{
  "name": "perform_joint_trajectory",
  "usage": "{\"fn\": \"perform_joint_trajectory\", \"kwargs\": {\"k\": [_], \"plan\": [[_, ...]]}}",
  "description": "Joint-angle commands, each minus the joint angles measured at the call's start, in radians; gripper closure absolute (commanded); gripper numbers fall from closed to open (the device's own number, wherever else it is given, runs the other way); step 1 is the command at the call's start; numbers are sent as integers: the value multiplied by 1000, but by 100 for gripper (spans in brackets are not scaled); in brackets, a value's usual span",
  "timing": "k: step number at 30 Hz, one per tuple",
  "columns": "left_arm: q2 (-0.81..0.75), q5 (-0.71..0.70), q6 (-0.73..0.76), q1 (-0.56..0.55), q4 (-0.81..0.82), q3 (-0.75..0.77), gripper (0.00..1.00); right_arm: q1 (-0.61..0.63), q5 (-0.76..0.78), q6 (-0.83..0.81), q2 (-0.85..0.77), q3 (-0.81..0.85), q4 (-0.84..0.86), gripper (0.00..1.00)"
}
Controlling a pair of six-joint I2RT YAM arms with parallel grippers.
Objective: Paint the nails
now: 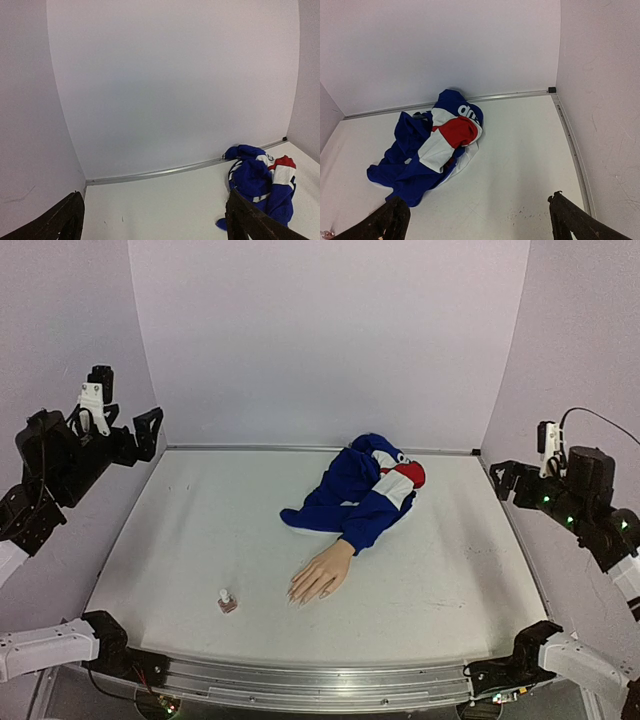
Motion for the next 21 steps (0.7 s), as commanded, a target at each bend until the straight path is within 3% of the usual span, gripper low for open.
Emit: {"fn": "perform_joint_trajectory", "kwargs": {"k": [1, 12, 21], "plan": [[29, 78, -138, 121, -23, -29, 1, -31, 45, 3, 121, 5, 87, 2], [231, 472, -394, 356, -253, -48, 1, -49, -36, 10, 504, 77, 160, 2], [318, 571, -553, 235, -585, -35, 3, 35, -111, 19, 703, 141, 225, 2]]}}
